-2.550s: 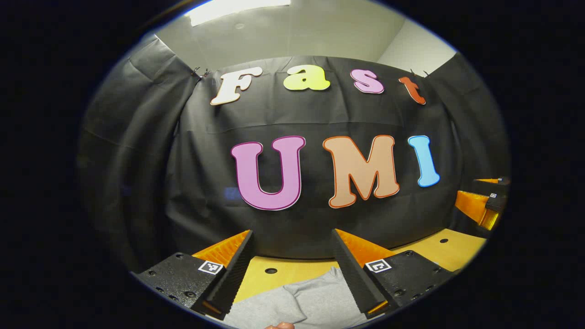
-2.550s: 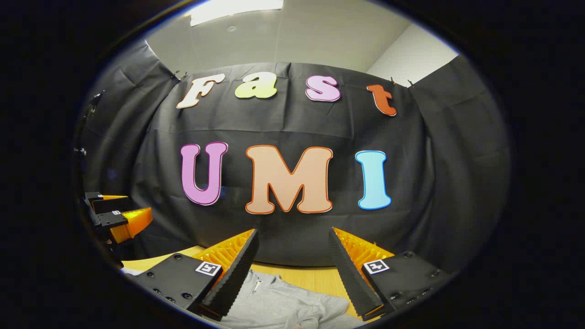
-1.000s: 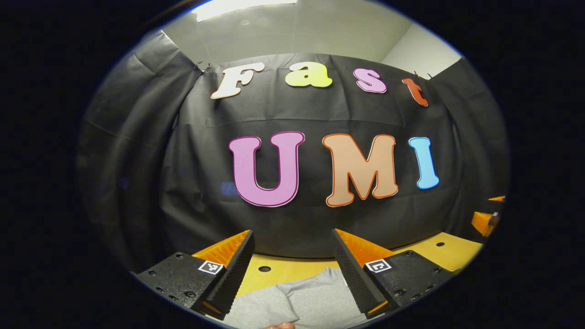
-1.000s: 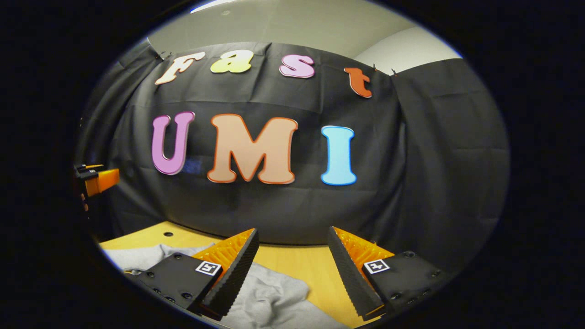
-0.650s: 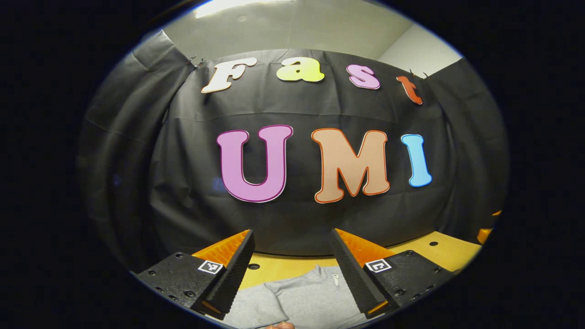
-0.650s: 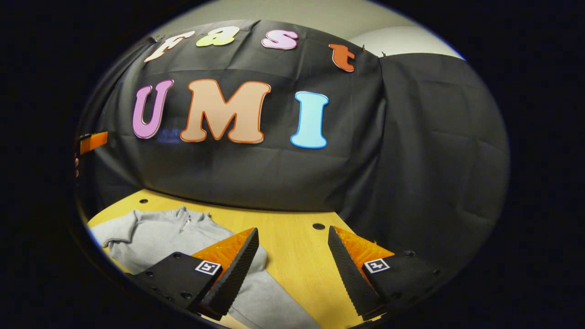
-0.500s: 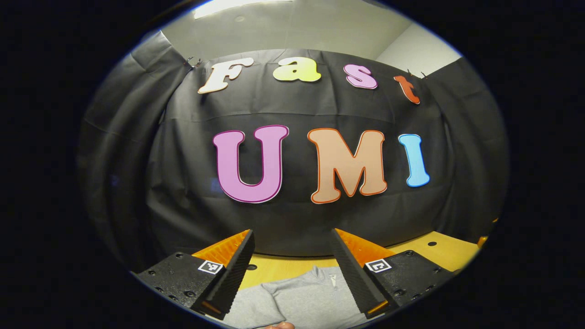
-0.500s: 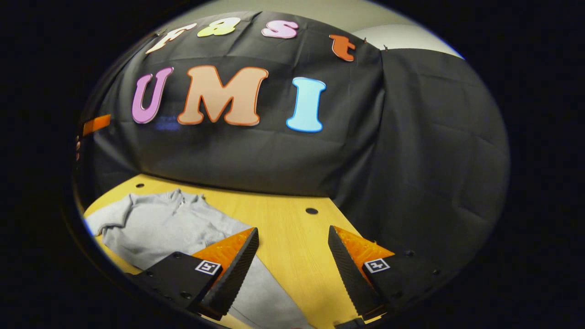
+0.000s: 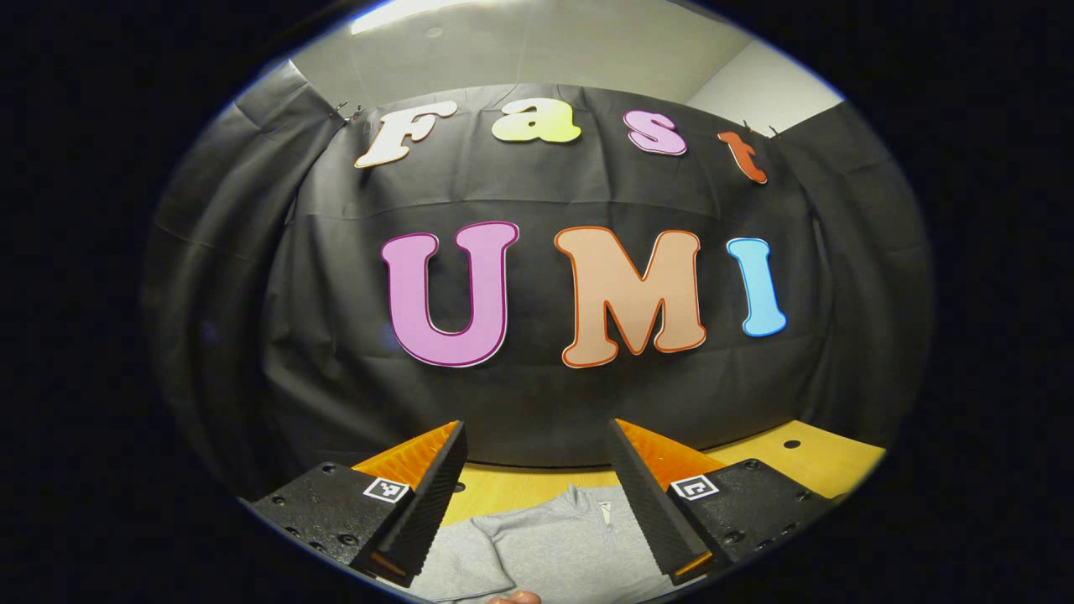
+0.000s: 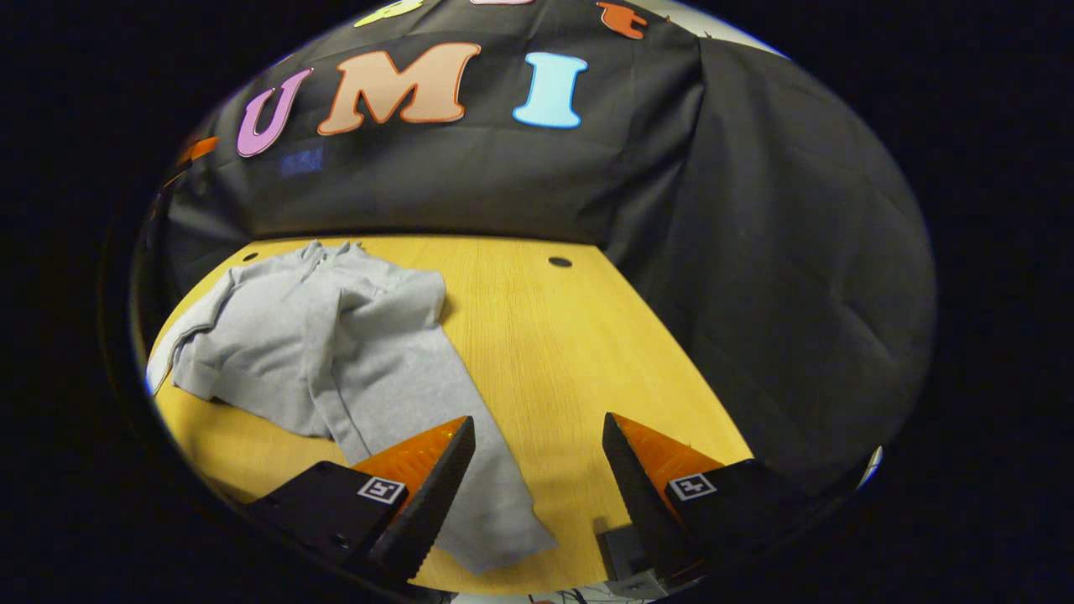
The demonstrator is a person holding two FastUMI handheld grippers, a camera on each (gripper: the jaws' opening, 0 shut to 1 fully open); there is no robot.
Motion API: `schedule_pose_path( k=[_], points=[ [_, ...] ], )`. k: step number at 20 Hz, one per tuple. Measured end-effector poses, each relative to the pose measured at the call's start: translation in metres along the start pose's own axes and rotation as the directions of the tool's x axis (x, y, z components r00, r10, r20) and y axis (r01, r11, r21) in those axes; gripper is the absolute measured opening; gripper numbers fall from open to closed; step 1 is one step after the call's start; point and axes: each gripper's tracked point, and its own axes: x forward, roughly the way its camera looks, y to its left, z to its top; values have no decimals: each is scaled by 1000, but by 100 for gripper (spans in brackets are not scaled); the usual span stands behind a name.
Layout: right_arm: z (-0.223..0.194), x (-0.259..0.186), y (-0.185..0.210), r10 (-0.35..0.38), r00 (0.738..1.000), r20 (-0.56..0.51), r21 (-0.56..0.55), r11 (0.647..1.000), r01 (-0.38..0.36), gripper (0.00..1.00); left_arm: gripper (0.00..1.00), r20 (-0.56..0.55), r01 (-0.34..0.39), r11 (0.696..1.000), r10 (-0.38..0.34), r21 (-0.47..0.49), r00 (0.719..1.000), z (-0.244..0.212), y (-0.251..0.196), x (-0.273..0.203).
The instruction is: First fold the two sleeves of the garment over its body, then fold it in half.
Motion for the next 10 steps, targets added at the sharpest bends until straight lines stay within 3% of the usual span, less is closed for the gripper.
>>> schedule_pose_path(
  k=[6,8,10],
  points=[
    [-57,2,8,63,985,-159,80,995,-51,98,94,-5,-1,1000,1,1,1000,-1,-2,0],
    [-69,2,12,88,976,-199,105,992,-68,99,99,-17,-3,1000,3,-1,1000,-6,-1,0],
    [-81,3,17,116,963,-245,136,987,-84,97,97,-24,-6,1000,6,-4,1000,-10,-1,-1]
  ],
)
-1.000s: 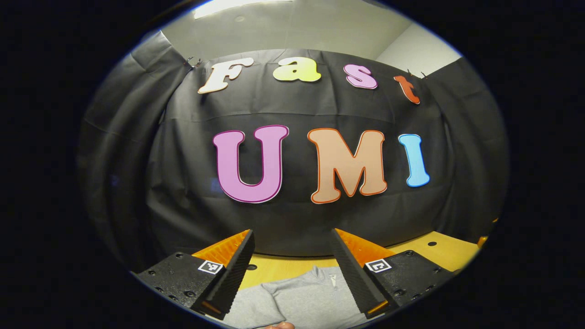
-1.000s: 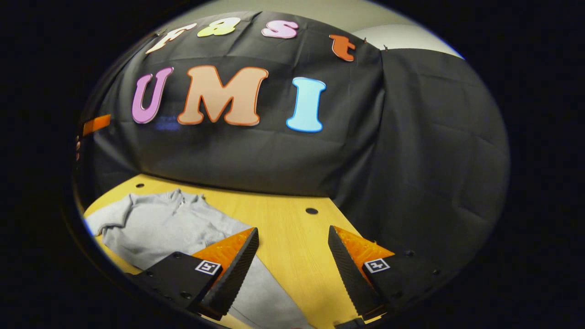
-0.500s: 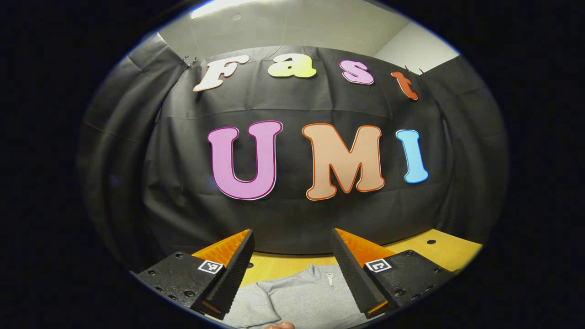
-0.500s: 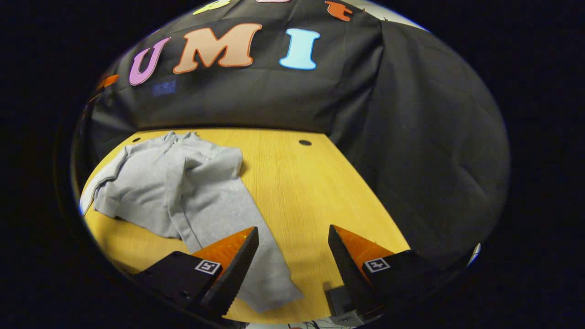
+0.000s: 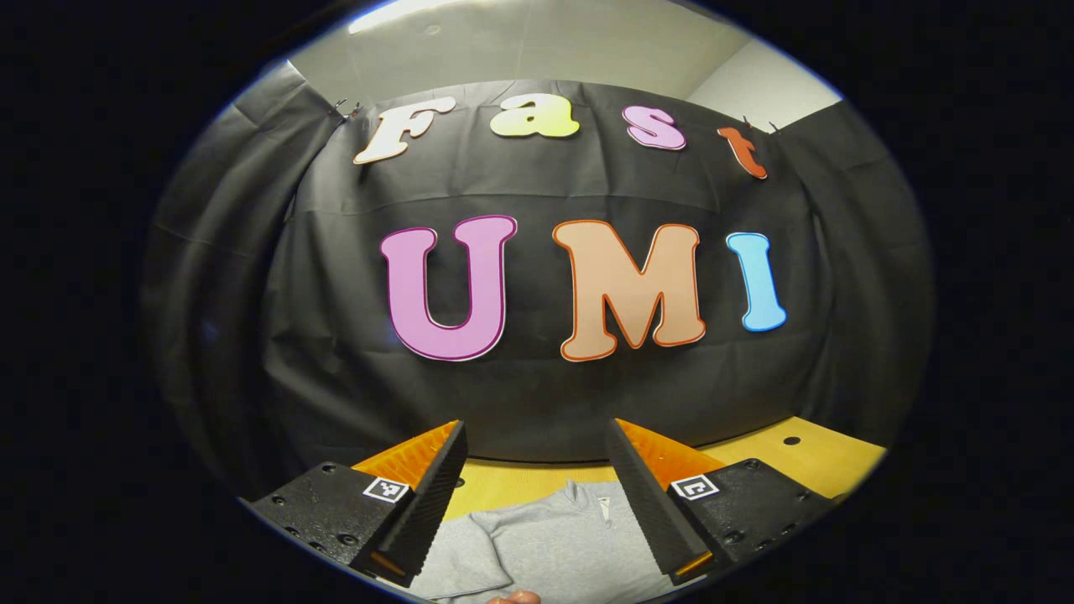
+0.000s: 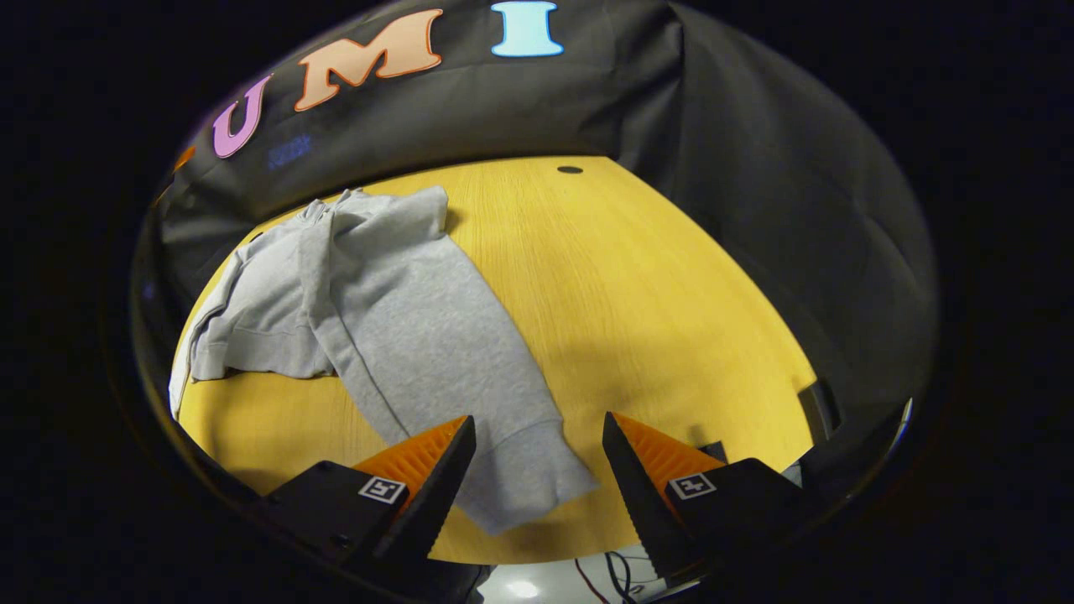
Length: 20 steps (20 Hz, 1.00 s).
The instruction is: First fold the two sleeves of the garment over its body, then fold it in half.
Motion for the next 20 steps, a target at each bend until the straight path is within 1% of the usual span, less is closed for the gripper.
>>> schedule_pose_path(
  k=[1,2,3,4,5,6,8,9,10,11,12,13,14,18,19,20],
  points=[
    [-5,4,3,11,1000,-21,9,1000,-11,96,94,-3,1,1000,-1,0,1000,0,0,0],
    [-10,5,5,17,999,-38,15,1000,-16,93,94,-4,2,1000,-2,3,1000,-1,-1,1],
    [-9,6,6,21,999,-34,24,999,-20,89,97,-3,2,1000,-2,10,1000,-1,-1,1],
    [-8,8,7,22,999,-35,25,999,-21,88,94,-5,3,1000,-3,17,1000,-2,-1,1],
    [-8,6,8,22,999,-37,19,1000,-21,83,97,-3,5,1000,-5,19,1000,-1,-1,2],
    [-9,8,10,27,999,-44,14,1000,-26,87,97,-1,6,1000,-6,21,1000,-1,-1,2],
    [-5,9,21,49,997,-57,45,998,-46,50,97,-1,9,1000,-9,23,1000,-1,-3,4],
    [-7,9,28,59,995,-74,97,994,-51,32,100,-3,13,1000,-13,21,1000,-2,-4,4],
    [-7,8,30,58,995,-76,153,987,-46,13,100,-8,14,1000,-13,20,1000,-4,-4,5],
    [-5,7,30,60,996,-70,208,977,-44,12,94,-15,9,1000,-9,21,1000,-6,-2,7],
    [3,7,30,57,997,-57,257,966,-41,12,97,-17,4,1000,-3,22,1000,-6,1,6],
    [12,5,30,58,998,-37,291,956,-45,7,97,-17,0,1000,1,23,1000,-7,3,6],
    [24,5,31,64,998,-21,308,950,-54,11,97,-16,-5,1000,5,26,1000,-7,6,6],
    [76,2,33,61,997,56,286,955,-74,11,96,-1,-23,999,23,36,1000,-3,14,4],
    [88,0,36,64,995,74,279,957,-82,12,99,1,-26,999,26,36,1000,-2,15,3],
    [102,-2,40,71,993,96,271,958,-95,11,96,2,-29,999,29,36,1000,-2,17,2]
  ],
)
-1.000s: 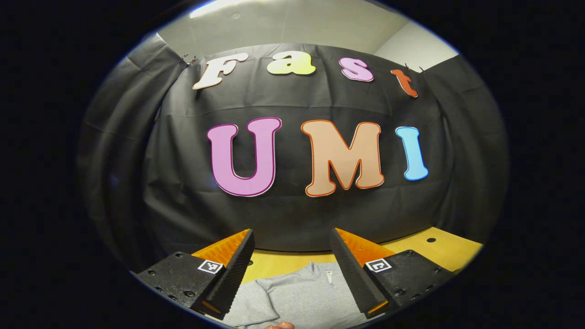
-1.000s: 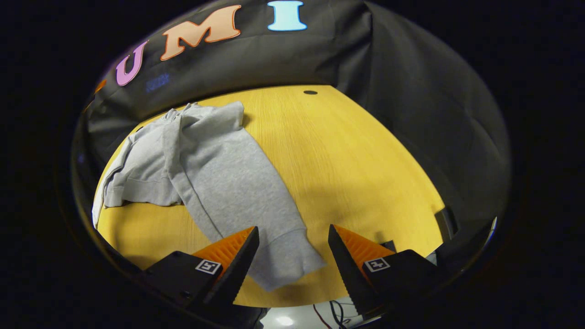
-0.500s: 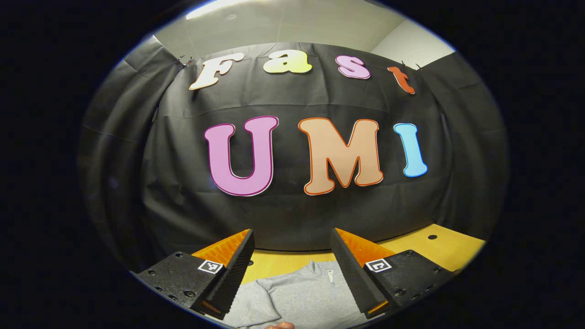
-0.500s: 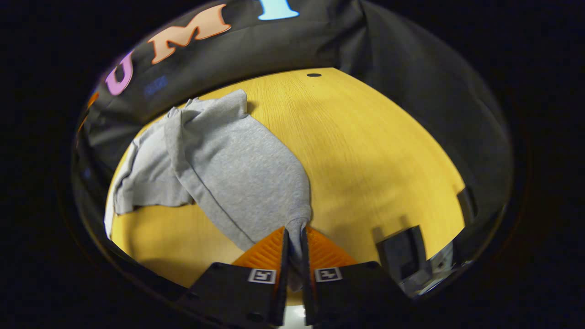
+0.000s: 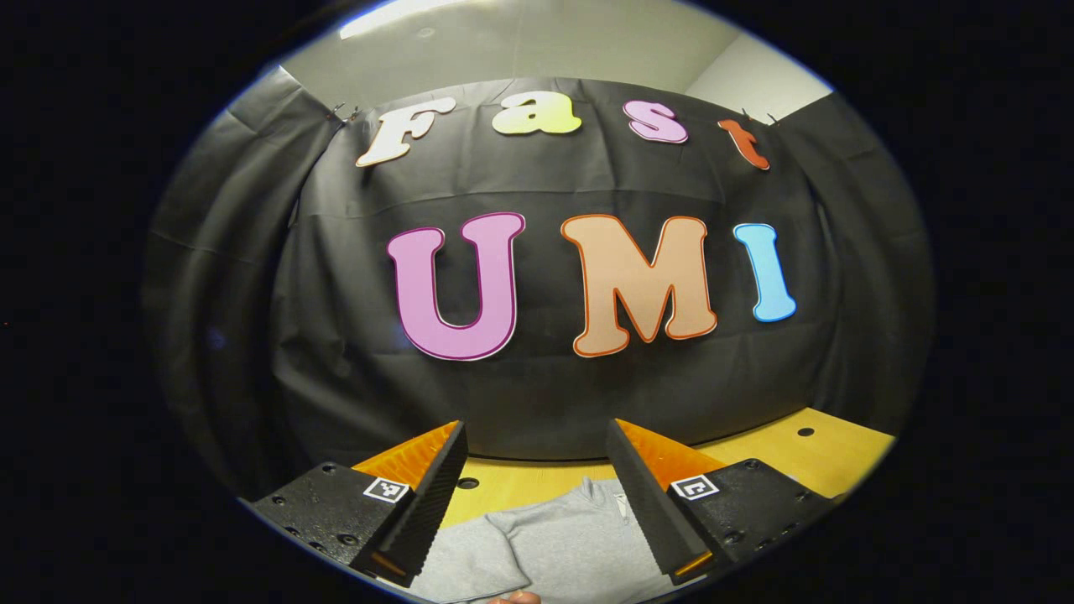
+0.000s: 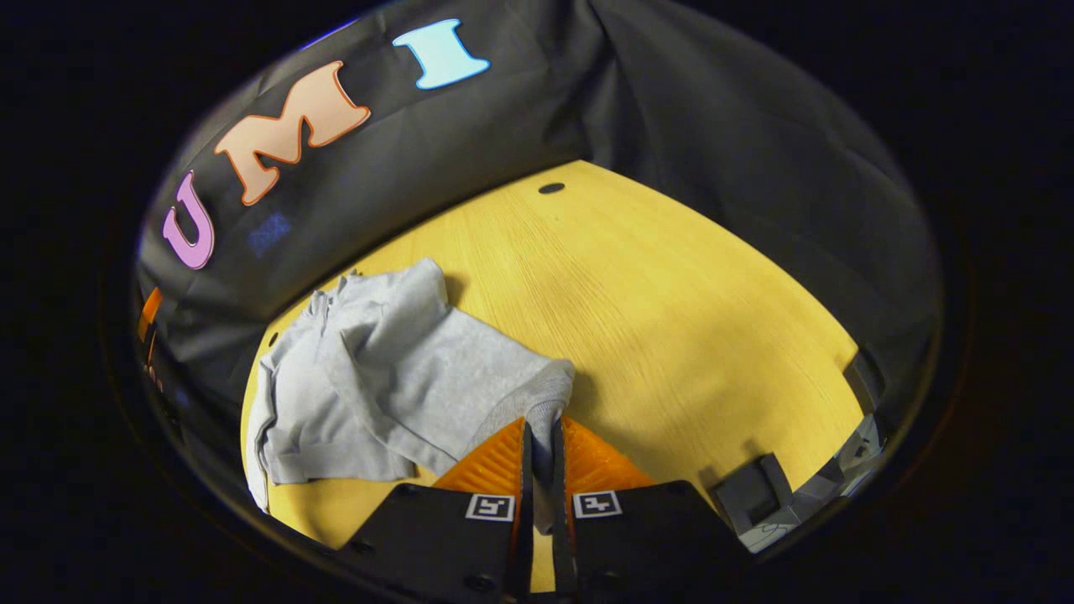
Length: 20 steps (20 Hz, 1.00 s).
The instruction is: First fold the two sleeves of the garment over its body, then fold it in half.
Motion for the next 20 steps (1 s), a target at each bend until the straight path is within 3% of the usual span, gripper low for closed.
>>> schedule_pose_path(
  k=[6,13,20],
  points=[
    [68,-2,61,103,990,99,-45,994,-99,12,96,4,-41,999,41,5,999,1,19,-8],
    [135,2,142,229,955,189,-112,971,-211,11,96,-2,-111,994,111,10,994,0,54,-22],
    [156,5,235,367,907,207,-199,924,-328,11,99,-6,-192,981,192,12,981,-3,96,-39]
  ],
)
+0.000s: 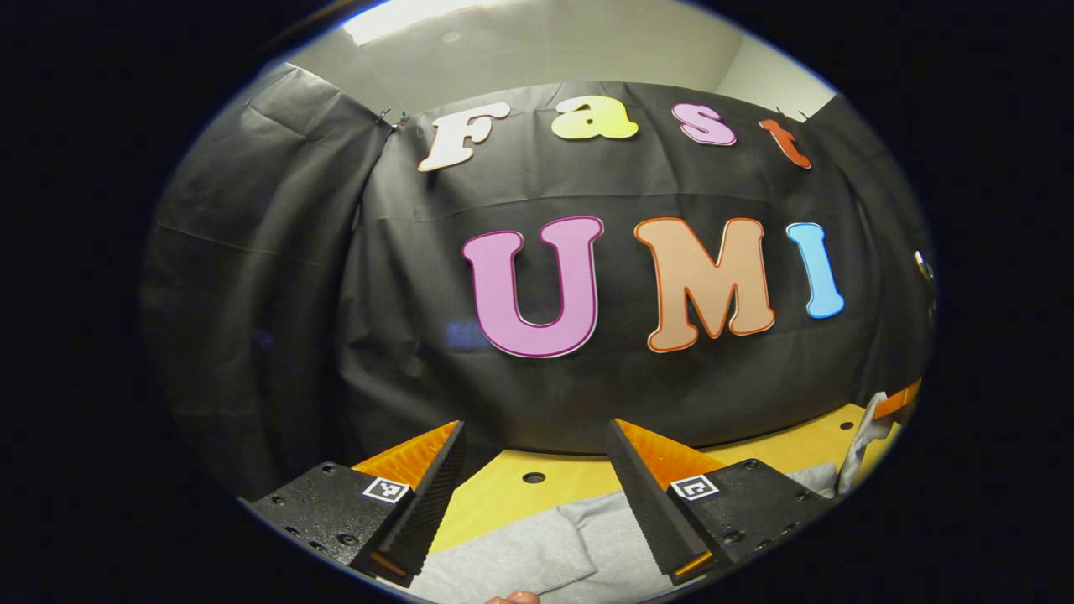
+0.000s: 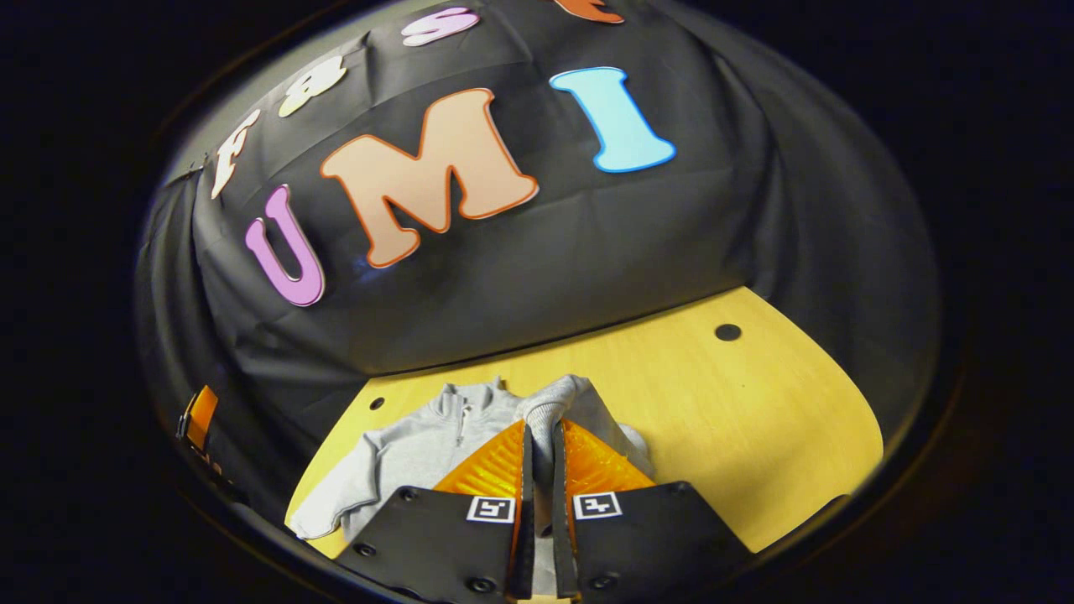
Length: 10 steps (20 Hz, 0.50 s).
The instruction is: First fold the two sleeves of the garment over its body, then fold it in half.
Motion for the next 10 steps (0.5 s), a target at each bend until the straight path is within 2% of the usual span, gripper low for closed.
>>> schedule_pose_path(
  k=[6,8,10],
  points=[
    [7,37,76,114,993,1,10,993,-114,11,97,-19,-73,997,73,-3,997,-9,44,-11],
    [4,46,102,152,988,-7,-17,988,-152,11,100,-20,-98,995,98,1,995,-10,60,-14],
    [-2,50,132,194,981,-16,-53,979,-195,11,96,-24,-125,992,125,3,992,-14,76,-19]
  ],
)
